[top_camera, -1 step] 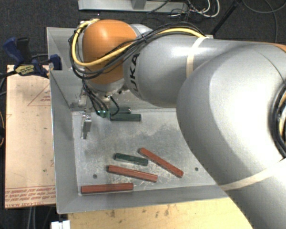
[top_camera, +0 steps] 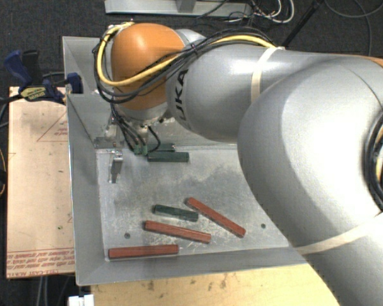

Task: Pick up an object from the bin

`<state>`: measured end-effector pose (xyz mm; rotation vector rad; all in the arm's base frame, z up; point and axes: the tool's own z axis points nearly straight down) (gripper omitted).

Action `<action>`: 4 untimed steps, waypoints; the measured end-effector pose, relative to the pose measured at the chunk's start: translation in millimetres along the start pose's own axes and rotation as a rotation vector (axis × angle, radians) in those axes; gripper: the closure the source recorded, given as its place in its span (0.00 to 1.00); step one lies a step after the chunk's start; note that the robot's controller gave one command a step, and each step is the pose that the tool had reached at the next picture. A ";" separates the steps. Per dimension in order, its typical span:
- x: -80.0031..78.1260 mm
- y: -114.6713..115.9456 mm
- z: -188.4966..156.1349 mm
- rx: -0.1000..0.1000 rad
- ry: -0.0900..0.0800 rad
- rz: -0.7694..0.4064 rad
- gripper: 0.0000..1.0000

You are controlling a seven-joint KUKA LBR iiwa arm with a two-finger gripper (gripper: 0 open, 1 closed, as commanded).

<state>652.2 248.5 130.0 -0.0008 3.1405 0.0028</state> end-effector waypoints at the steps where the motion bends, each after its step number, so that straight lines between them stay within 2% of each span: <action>1: 95.1 2.1 53.8 -0.003 -0.011 -0.357 1.00; 2: 97.1 2.1 55.8 -0.003 -0.005 -0.357 0.00; 3: 94.2 3.0 53.6 -0.006 -0.017 -0.356 1.00; 4: 97.1 2.0 55.9 -0.003 -0.005 -0.358 0.00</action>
Offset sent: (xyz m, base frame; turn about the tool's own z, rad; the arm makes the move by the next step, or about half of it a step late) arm 0.0000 0.0000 0.0000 0.0000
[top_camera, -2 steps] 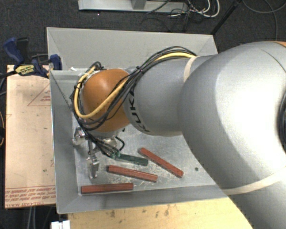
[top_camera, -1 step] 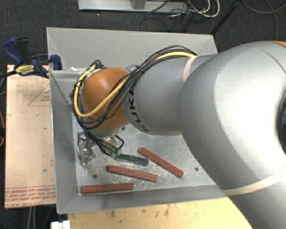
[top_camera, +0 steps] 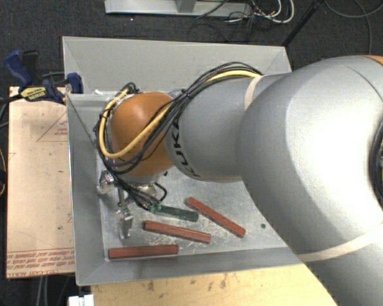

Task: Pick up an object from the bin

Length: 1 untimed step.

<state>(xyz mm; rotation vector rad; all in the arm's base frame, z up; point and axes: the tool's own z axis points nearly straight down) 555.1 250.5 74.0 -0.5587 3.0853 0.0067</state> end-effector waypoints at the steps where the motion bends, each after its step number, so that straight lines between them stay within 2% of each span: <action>1: -3.1 -0.1 -2.3 -0.001 -0.012 0.002 1.00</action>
Offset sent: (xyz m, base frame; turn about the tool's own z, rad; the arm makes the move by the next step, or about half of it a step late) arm 0.0000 0.0000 0.0000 0.0000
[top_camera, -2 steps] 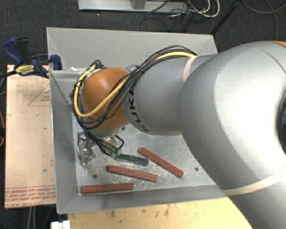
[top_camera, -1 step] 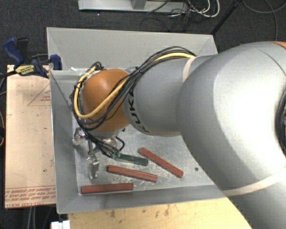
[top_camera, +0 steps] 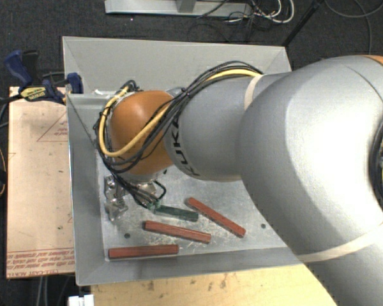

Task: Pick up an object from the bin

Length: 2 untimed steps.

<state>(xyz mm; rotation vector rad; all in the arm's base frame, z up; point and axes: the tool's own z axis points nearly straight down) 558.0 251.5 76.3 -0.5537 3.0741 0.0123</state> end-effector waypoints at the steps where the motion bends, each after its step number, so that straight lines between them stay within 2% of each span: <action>1: 3.2 0.0 2.3 0.001 0.012 -0.002 0.00; 2: 0.0 -0.1 0.0 0.000 0.000 0.000 1.00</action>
Offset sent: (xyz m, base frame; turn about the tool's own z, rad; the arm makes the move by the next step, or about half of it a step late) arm 0.0000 0.0000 0.0000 0.0000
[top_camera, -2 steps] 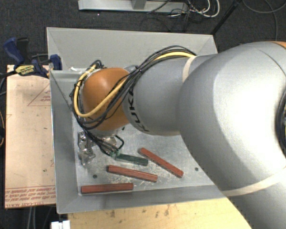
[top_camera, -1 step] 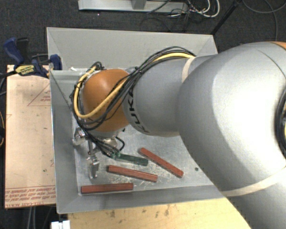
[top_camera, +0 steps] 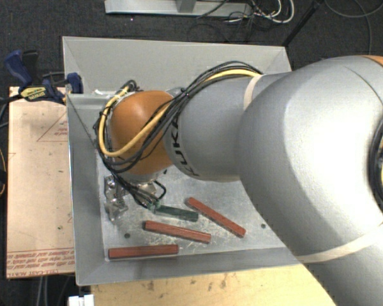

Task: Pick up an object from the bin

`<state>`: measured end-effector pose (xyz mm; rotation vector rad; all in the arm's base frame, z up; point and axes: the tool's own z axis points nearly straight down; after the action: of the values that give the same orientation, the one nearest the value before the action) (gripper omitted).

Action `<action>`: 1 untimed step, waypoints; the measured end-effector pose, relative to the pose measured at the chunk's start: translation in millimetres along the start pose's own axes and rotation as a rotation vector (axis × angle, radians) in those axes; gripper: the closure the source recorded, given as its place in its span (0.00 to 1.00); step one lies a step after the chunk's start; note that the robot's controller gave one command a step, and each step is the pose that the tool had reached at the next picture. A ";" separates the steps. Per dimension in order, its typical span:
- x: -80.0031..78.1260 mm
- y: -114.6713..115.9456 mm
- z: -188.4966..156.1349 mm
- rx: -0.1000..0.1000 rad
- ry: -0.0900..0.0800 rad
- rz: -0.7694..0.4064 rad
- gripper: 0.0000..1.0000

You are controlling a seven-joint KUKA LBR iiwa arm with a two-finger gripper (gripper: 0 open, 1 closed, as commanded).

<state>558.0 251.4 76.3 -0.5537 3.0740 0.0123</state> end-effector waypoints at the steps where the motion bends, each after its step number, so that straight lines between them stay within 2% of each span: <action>1: 3.2 0.0 2.3 0.001 0.012 -0.002 0.00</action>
Offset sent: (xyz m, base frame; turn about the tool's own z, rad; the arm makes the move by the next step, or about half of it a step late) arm 0.0000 0.0000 0.0000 0.0000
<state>555.1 250.4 73.9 -0.5584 3.0853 0.0073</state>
